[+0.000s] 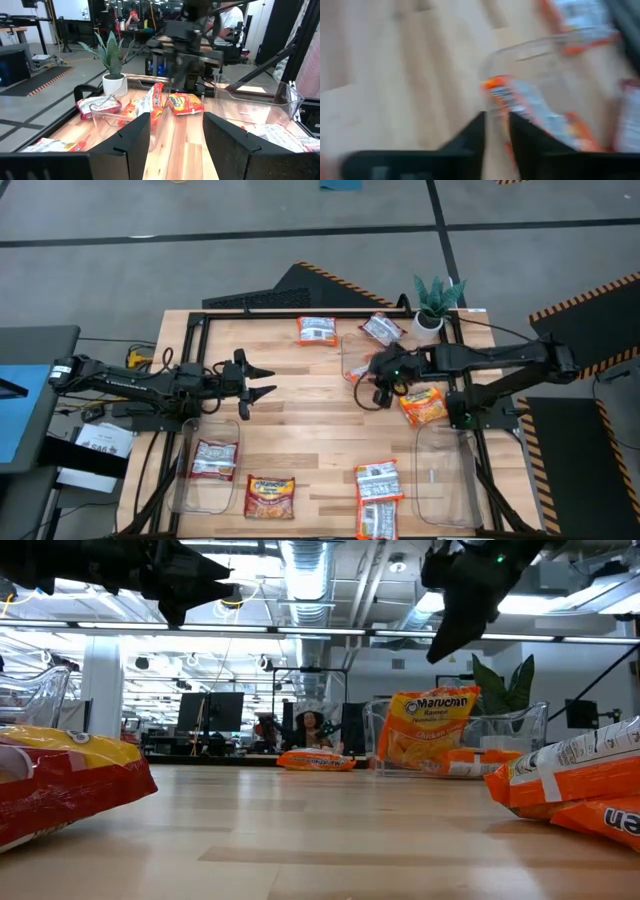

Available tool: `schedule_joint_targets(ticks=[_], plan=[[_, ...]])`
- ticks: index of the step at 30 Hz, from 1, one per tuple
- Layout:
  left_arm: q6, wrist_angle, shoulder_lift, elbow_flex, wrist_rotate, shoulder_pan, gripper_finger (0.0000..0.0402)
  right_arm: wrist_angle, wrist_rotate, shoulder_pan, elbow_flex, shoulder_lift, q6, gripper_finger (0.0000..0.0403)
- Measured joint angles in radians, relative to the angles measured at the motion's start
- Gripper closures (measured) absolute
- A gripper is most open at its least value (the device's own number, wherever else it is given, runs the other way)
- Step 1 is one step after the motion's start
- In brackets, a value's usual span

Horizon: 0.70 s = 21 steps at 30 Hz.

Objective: Sort Maruchan noodles
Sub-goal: Put the orange noodle pack into the top transparent bin

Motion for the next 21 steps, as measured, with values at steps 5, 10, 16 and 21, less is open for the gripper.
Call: schedule_joint_targets(ticks=[5, 10, 16, 21], plan=[[-0.001, 0.000, 0.000, 0.000, -0.009, 0.000, 0.0230, -0.022, -0.003, 0.047, 0.001, 0.040, 0.050, 0.0385], [-0.001, 0.001, 0.000, 0.000, -0.009, 0.000, 0.0230, -0.030, 0.029, 0.015, 0.001, 0.112, 0.049, 0.0396], [0.018, -0.001, 0.000, 0.000, -0.011, 0.000, 0.0230, -0.018, 0.053, -0.059, 0.000, 0.200, 0.017, 0.0396], [0.019, 0.000, 0.000, 0.000, -0.011, 0.000, 0.0230, 0.082, 0.096, -0.116, 0.000, 0.224, -0.039, 0.0396]])
